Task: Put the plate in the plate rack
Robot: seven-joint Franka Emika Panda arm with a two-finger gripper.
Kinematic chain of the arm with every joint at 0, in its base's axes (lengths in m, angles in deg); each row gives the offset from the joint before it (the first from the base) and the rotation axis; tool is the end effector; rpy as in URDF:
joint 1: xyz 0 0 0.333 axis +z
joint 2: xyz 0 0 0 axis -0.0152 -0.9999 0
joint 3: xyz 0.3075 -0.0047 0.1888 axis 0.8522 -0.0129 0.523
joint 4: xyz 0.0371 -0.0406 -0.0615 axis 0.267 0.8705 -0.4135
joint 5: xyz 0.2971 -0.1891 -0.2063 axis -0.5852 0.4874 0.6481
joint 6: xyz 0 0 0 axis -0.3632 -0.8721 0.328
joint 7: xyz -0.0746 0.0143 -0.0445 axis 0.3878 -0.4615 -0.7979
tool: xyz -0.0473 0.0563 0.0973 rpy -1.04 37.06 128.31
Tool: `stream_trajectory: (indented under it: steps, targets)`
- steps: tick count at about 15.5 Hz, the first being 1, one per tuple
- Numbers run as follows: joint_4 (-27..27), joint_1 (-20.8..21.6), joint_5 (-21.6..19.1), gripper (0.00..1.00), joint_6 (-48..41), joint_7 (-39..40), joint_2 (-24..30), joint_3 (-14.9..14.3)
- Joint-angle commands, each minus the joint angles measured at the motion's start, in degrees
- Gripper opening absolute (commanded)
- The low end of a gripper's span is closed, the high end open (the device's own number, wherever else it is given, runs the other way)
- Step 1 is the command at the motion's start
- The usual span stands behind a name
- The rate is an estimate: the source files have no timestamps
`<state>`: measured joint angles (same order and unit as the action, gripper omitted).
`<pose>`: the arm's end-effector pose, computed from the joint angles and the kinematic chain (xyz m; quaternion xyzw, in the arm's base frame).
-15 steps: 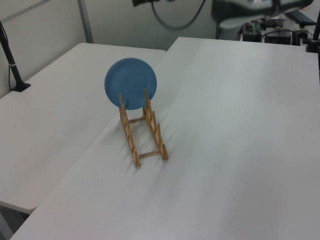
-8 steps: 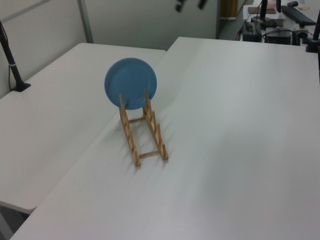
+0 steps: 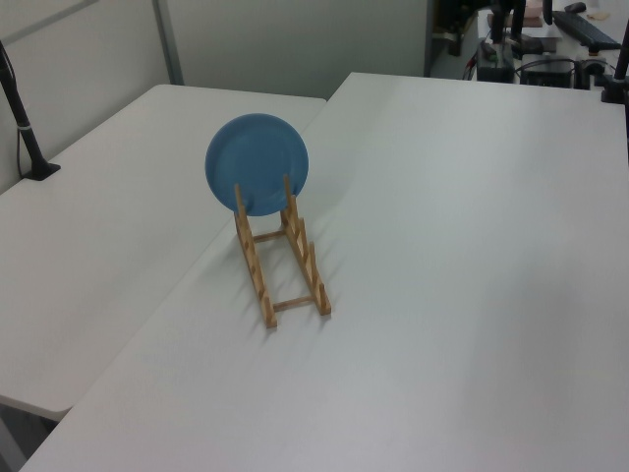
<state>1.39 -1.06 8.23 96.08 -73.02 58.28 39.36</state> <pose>0.5498 0.0790 0.7085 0.9650 -0.2622 0.0009 0.0073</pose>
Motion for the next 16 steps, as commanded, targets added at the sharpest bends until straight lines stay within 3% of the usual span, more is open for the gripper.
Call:
stream_trajectory:
  steps: [1, 5, 9, 16]
  targets:
    - [8.94, 0.70, -3.48, 1.00, 2.43, 13.06, 4.76, -3.48]
    - [11.59, -2.28, -3.39, 1.00, 11.74, 24.51, 4.84, -4.45]
    - [11.42, -6.32, -3.57, 1.00, 12.37, 39.36, 5.02, -4.45]
    - [11.33, -6.16, -3.39, 1.00, 12.46, 40.36, 4.93, -4.54]
